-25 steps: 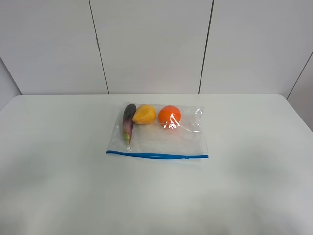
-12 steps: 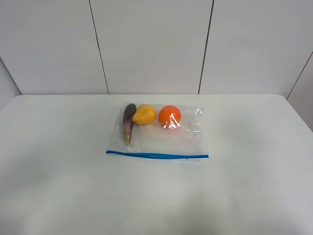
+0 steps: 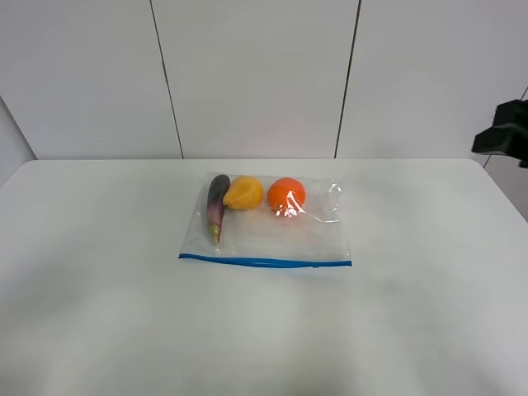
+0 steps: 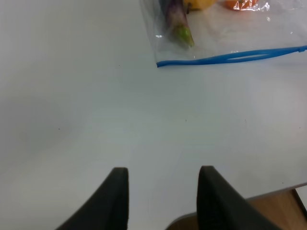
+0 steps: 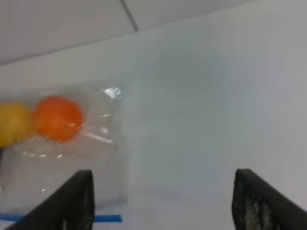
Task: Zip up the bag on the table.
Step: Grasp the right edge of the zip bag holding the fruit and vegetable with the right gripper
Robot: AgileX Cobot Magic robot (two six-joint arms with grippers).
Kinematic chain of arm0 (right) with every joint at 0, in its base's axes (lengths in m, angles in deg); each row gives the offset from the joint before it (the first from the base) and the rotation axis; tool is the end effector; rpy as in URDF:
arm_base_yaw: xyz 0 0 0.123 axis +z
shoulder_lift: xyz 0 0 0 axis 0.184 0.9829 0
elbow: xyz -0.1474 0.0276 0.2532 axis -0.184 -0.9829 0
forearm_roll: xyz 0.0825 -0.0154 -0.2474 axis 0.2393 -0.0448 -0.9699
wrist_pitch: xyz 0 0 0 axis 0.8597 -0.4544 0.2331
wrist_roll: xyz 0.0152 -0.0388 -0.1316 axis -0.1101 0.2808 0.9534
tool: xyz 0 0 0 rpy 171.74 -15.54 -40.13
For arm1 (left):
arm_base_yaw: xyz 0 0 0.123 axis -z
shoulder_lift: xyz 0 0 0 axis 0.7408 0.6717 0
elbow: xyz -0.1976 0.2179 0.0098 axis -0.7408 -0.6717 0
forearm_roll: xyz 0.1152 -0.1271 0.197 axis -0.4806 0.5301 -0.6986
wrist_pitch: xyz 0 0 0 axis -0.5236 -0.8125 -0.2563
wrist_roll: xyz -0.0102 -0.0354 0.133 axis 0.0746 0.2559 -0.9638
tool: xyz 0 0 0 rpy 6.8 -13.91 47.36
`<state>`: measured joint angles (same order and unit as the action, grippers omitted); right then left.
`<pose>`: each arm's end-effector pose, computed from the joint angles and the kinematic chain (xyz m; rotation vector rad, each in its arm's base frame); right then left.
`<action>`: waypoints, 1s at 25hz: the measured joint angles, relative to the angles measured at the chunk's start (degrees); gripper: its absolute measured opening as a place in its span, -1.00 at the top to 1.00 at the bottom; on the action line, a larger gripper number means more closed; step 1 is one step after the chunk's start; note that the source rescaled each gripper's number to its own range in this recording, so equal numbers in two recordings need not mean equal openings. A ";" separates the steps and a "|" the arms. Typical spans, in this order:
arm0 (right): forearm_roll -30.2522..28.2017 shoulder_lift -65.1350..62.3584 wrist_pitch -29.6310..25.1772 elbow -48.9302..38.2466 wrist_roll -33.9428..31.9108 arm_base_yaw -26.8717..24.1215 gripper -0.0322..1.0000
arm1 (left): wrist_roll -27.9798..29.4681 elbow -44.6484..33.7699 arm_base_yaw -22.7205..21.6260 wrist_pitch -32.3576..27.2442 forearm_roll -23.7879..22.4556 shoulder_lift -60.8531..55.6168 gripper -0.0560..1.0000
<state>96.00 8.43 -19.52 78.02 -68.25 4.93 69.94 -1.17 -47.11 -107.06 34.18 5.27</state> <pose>0.2560 0.0054 0.3028 0.1733 2.2432 0.2859 0.0178 -0.0294 0.2702 0.2392 2.0599 -0.1709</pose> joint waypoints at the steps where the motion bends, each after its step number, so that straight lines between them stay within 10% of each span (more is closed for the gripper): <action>1: 2.94 2.20 0.13 0.15 1.79 0.00 -0.99 | 0.00 0.00 0.00 0.00 0.00 0.00 -1.00; 15: 26.25 22.91 -0.86 0.39 18.22 0.00 -0.99 | 0.00 0.00 0.00 0.00 0.00 0.00 -1.00; 25: 32.24 35.29 -3.07 0.43 21.86 0.00 -0.99 | 0.00 0.00 0.00 0.00 0.00 0.00 -1.00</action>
<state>128.24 43.71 -22.59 78.45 -46.38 4.93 69.94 -1.17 -47.11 -107.06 34.18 5.27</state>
